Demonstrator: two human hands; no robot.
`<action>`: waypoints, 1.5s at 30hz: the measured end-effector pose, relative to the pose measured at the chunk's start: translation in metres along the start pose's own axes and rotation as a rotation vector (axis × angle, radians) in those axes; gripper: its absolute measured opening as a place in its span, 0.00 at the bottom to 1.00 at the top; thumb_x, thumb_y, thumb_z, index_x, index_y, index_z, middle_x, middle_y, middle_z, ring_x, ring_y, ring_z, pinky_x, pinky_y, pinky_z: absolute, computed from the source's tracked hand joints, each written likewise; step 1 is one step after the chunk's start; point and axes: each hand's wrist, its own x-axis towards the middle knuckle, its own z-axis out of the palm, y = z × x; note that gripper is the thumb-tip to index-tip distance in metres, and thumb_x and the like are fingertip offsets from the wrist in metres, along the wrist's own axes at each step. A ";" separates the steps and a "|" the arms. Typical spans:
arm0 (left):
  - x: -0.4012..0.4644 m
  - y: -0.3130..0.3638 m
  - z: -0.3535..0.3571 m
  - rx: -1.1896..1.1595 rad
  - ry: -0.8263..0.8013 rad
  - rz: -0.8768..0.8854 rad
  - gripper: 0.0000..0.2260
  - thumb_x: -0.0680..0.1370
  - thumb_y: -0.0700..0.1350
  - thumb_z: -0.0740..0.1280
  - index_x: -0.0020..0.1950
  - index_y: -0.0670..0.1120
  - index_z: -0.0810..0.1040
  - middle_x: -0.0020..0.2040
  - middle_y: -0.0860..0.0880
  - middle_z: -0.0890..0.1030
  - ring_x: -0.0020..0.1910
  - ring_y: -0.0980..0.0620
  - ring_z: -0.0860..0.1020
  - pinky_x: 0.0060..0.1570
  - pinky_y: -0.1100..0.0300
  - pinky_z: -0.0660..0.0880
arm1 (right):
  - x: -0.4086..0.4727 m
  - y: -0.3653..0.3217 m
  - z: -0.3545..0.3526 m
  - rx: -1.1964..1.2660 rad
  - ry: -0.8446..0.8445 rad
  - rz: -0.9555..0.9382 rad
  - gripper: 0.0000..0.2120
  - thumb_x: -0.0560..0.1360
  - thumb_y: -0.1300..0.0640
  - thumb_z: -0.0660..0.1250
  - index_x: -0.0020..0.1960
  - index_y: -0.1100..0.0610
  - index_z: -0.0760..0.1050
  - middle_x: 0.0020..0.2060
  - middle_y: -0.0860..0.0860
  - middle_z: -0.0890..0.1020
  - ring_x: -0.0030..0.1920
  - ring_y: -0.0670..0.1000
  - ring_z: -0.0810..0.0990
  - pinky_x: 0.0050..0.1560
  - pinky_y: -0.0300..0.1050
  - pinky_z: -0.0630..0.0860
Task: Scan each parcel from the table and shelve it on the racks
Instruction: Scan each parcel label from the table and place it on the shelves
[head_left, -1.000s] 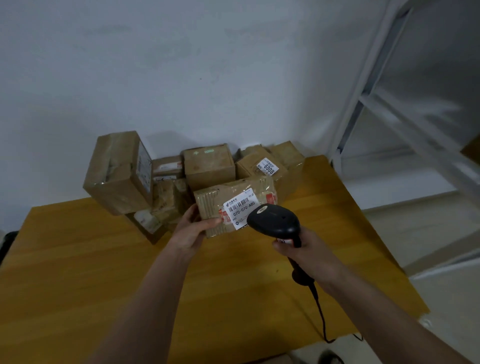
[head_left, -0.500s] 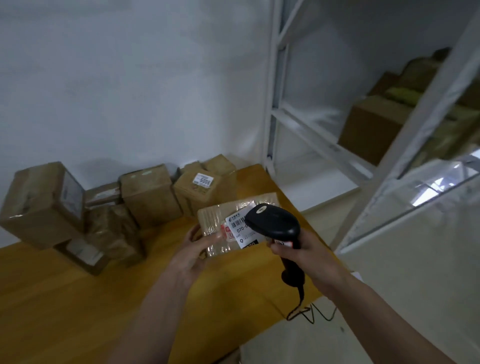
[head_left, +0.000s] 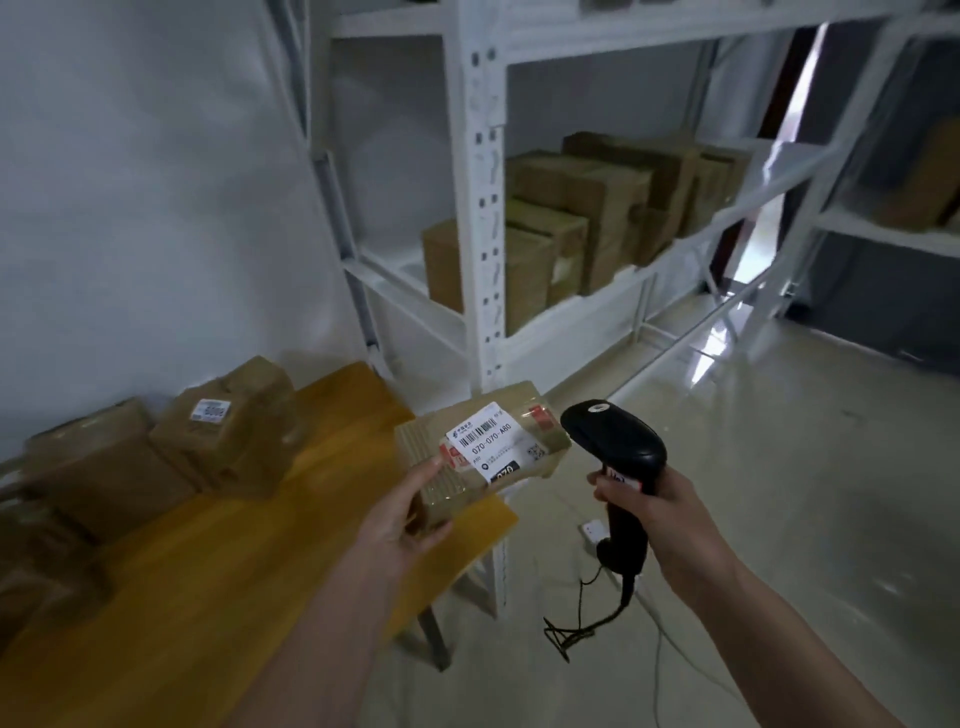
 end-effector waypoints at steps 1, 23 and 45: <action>-0.003 -0.008 0.014 -0.008 -0.023 -0.005 0.30 0.59 0.45 0.81 0.58 0.43 0.76 0.56 0.40 0.80 0.55 0.40 0.78 0.46 0.45 0.79 | -0.003 0.000 -0.015 0.012 0.022 0.001 0.07 0.73 0.67 0.70 0.49 0.58 0.80 0.51 0.67 0.81 0.51 0.63 0.80 0.61 0.60 0.73; 0.037 -0.076 0.282 0.163 -0.224 0.130 0.32 0.60 0.45 0.80 0.62 0.41 0.77 0.52 0.44 0.85 0.52 0.48 0.82 0.44 0.56 0.79 | 0.092 -0.013 -0.207 0.265 0.225 -0.004 0.10 0.72 0.65 0.71 0.52 0.57 0.79 0.50 0.62 0.83 0.48 0.55 0.83 0.55 0.52 0.76; 0.145 -0.034 0.594 0.204 -0.117 0.566 0.51 0.58 0.54 0.83 0.75 0.51 0.60 0.61 0.57 0.70 0.58 0.56 0.71 0.52 0.65 0.66 | 0.344 -0.143 -0.318 0.472 0.281 -0.282 0.10 0.75 0.64 0.69 0.55 0.58 0.78 0.50 0.57 0.85 0.50 0.55 0.85 0.54 0.52 0.79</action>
